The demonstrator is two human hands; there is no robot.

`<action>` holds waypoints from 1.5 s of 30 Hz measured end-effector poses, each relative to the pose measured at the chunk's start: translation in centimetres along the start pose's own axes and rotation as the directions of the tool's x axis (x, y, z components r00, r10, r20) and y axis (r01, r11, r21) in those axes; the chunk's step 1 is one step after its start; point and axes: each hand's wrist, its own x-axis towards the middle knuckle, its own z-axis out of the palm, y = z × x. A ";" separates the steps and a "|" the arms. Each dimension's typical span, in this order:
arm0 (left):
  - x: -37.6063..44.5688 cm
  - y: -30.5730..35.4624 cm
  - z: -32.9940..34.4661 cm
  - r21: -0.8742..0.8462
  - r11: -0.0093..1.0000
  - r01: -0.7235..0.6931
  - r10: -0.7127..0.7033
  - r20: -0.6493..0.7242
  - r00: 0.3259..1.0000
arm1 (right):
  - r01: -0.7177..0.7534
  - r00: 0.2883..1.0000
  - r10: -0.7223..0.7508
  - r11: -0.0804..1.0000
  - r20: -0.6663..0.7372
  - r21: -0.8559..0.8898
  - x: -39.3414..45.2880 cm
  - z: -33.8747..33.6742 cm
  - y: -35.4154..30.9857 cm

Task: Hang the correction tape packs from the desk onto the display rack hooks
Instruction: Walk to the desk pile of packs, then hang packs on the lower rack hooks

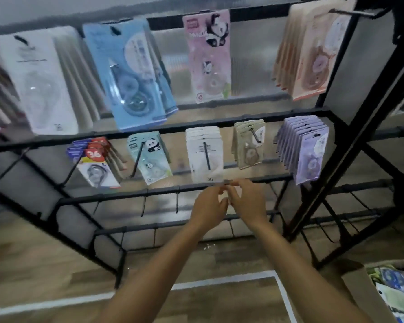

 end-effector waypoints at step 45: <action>-79.1 -56.9 -53.1 -0.527 0.197 0.826 -0.717 -0.652 -0.245 | 0.579 -0.234 -0.652 0.502 0.721 0.642 -61.7 64.4 -73.5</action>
